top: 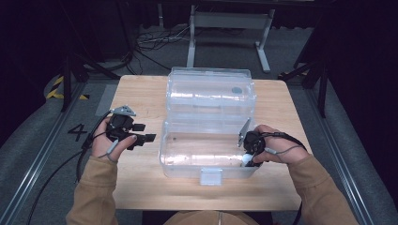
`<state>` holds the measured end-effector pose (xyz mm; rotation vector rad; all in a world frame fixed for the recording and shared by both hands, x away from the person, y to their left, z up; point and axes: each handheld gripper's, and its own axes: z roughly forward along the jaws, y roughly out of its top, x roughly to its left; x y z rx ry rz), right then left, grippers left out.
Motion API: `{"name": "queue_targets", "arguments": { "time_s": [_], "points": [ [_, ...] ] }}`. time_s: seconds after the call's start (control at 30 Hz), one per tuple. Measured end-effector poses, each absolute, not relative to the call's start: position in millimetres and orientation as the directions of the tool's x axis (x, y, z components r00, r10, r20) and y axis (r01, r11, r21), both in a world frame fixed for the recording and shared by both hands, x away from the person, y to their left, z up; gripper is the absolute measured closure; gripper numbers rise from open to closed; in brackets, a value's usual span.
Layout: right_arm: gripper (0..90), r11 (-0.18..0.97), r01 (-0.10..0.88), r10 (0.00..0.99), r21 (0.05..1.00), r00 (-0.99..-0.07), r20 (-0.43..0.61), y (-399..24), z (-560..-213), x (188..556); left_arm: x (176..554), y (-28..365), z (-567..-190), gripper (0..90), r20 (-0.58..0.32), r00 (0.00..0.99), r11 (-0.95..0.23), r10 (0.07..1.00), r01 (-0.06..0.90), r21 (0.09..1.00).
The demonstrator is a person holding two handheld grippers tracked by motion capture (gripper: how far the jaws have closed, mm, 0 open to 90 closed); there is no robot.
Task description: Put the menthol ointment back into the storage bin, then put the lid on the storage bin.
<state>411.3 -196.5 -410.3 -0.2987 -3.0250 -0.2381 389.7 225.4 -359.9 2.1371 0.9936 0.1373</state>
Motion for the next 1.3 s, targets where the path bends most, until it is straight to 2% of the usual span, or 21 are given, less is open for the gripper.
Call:
{"name": "queue_targets", "arguments": {
  "time_s": [0.53,0.73,1.27,1.3],
  "points": [
    [47.7,0.967,0.203,0.186,0.154,-0.975,0.119,-198,-410,411,390,226,-360,36.7,-0.206,0.69,-0.406,0.694,0.611,0.679],
    [46.0,0.961,0.205,0.187,0.183,-0.976,0.107,-201,-404,410,390,226,-360,36.7,-0.205,0.69,-0.408,0.694,0.611,0.678],
    [46.1,0.895,0.267,0.26,0.358,-0.963,0.066,-222,-367,403,393,221,-361,36.7,-0.198,0.707,-0.424,0.679,0.598,0.68],
    [46.2,0.874,0.268,0.268,0.406,-0.962,0.059,-225,-360,403,393,221,-361,36.7,-0.198,0.706,-0.423,0.68,0.597,0.682]
  ]
}}
